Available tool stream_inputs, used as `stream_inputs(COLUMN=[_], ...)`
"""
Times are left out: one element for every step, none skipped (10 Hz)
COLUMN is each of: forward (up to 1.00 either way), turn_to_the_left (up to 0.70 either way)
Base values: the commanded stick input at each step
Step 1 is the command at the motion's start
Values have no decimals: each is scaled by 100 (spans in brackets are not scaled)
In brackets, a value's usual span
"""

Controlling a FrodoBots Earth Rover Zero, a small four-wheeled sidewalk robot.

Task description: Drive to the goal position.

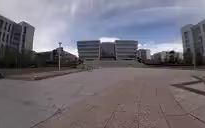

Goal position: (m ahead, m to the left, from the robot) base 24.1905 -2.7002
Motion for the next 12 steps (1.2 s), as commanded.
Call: stream_inputs(forward=[85,85,85,85,85,85,85,85,85,85,85,85], turn_to_the_left=[0,0,0,0,0,0,0,0,0,0,0,0])
